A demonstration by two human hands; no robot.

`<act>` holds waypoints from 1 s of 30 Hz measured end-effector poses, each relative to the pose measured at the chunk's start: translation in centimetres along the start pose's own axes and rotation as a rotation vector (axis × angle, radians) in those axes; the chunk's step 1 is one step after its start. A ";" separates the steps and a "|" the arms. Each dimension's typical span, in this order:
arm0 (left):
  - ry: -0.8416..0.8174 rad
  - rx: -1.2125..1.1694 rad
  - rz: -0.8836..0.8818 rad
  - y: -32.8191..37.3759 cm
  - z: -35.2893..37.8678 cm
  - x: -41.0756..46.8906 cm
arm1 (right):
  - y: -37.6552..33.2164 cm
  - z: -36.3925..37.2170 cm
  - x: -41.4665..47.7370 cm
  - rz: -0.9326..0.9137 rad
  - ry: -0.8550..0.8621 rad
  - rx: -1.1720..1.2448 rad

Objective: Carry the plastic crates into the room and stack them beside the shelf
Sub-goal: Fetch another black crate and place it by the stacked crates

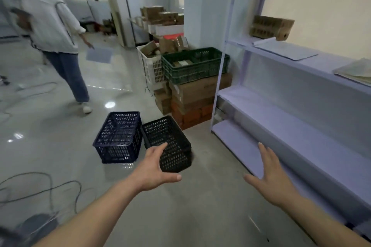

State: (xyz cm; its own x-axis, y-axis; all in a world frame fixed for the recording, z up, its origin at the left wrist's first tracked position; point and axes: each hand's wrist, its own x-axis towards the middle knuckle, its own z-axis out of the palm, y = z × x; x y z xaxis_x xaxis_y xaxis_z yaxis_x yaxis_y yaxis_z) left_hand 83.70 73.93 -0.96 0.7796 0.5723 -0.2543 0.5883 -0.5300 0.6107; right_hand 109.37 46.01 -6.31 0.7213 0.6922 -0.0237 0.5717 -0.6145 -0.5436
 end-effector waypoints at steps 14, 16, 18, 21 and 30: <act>0.260 -0.141 -0.234 -0.8 -6.6 7.0 | -7.6 -1.7 22.5 -0.267 -0.139 -0.017; 0.281 -0.149 -0.249 -1.3 -6.9 8.0 | -8.4 -1.2 24.4 -0.285 -0.161 -0.006; 0.297 -0.167 -0.267 -2.1 -7.3 9.3 | -9.2 -0.7 26.4 -0.299 -0.182 -0.012; 0.295 -0.194 -0.282 -3.7 -8.2 11.6 | -10.2 0.2 29.7 -0.299 -0.202 -0.031; 0.275 -0.282 -0.304 -10.9 -11.7 23.3 | -13.8 5.5 40.4 -0.228 -0.239 -0.053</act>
State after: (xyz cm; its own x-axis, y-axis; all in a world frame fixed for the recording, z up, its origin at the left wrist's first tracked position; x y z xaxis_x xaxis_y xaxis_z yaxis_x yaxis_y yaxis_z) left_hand 92.96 100.37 -4.71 0.4740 0.8387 -0.2680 0.6691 -0.1453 0.7288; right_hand 128.52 84.56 -4.43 0.4640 0.8795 -0.1060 0.7318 -0.4480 -0.5135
